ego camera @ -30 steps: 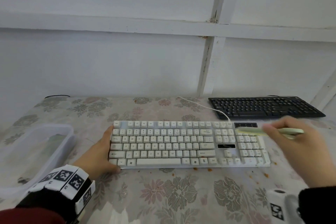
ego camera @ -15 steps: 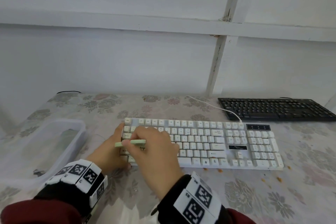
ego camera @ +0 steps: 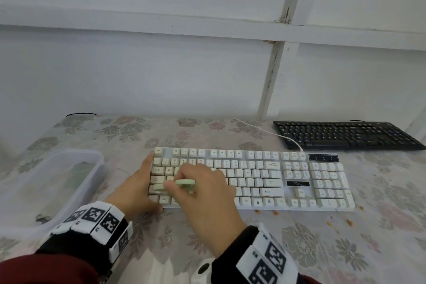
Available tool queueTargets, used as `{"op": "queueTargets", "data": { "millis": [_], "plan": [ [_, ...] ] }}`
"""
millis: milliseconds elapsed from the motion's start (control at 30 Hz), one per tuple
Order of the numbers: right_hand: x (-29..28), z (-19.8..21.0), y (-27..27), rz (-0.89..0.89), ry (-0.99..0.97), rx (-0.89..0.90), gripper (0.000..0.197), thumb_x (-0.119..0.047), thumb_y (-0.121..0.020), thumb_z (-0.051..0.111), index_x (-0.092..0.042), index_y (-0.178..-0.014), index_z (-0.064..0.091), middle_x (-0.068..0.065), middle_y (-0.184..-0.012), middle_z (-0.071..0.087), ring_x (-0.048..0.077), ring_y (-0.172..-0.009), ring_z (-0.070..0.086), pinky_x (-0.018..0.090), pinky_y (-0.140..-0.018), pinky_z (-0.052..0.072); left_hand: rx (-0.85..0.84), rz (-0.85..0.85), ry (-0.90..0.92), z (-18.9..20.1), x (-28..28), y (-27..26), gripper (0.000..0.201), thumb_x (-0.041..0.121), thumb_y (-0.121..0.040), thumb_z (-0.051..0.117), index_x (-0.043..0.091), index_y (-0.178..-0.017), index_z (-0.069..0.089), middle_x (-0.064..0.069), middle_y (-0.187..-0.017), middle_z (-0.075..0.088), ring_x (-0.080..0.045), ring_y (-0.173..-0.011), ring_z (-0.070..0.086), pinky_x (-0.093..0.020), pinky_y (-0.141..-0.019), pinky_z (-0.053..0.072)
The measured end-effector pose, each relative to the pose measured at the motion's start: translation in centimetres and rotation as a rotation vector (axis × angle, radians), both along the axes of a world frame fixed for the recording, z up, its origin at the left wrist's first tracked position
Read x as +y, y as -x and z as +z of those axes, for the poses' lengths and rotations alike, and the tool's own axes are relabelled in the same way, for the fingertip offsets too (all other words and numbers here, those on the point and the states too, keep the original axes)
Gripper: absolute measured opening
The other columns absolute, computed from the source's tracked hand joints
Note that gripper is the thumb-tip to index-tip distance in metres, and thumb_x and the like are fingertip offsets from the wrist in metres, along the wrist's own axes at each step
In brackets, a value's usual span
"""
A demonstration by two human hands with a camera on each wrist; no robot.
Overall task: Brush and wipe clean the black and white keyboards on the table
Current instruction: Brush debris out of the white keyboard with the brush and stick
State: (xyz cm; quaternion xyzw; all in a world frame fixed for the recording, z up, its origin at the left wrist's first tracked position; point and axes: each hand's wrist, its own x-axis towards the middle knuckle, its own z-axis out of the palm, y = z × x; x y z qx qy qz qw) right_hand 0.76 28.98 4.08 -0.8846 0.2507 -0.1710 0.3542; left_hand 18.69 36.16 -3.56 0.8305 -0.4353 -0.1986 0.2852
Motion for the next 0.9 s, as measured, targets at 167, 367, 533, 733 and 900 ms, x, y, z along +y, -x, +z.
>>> {"op": "queueTargets", "data": {
  "millis": [167,367,533,733,900],
  "plan": [
    [-1.7,-0.8,1.4,-0.091,0.011,0.019,0.029,-0.051,-0.089,0.049,-0.031,-0.070,0.043,-0.011,-0.091,0.057,0.018,-0.095,0.050,0.047,-0.090,0.040,0.005,0.003,-0.025,0.4,0.1,0.4,0.124,0.013,-0.058,0.082,0.032,-0.145,-0.005,0.009,-0.115,0.055,-0.003,-0.094,0.058,-0.015,-0.075,0.046],
    [-2.4,-0.7,3.1,-0.153,0.072,-0.052,0.027,-0.050,-0.089,0.051,-0.026,-0.076,0.049,-0.011,-0.091,0.058,0.014,-0.093,0.049,0.041,-0.089,0.039,0.004,0.021,-0.062,0.9,0.1,0.8,0.123,0.011,-0.061,0.082,0.032,-0.145,-0.005,0.013,-0.109,0.052,0.002,-0.087,0.054,-0.008,-0.065,0.041],
    [-3.5,-1.6,4.2,-0.177,-0.017,-0.144,0.031,-0.056,-0.079,0.049,-0.027,-0.071,0.050,-0.012,-0.080,0.057,0.015,-0.089,0.052,0.048,-0.086,0.044,0.019,0.038,-0.080,1.3,0.1,1.2,0.122,0.011,-0.062,0.082,0.032,-0.145,-0.005,0.016,-0.104,0.049,0.005,-0.083,0.051,-0.006,-0.062,0.040],
    [-5.6,-1.5,6.6,-0.206,-0.013,-0.178,0.024,-0.042,-0.084,0.058,-0.025,-0.067,0.052,-0.010,-0.076,0.058,0.014,-0.084,0.054,0.045,-0.084,0.044,0.027,0.030,-0.082,1.5,0.1,1.3,0.121,0.010,-0.063,0.081,0.032,-0.145,-0.006,0.026,-0.098,0.045,0.008,-0.084,0.051,-0.005,-0.060,0.042],
    [-6.0,-1.2,7.3,-0.190,-0.074,-0.212,0.023,-0.031,-0.086,0.063,-0.019,-0.068,0.056,-0.006,-0.075,0.059,0.015,-0.080,0.053,0.034,-0.073,0.045,0.029,0.039,-0.087,1.6,0.2,1.4,0.121,0.009,-0.062,0.081,0.033,-0.145,-0.004,0.022,-0.097,0.049,0.005,-0.083,0.054,-0.010,-0.060,0.044]
  ]
}}
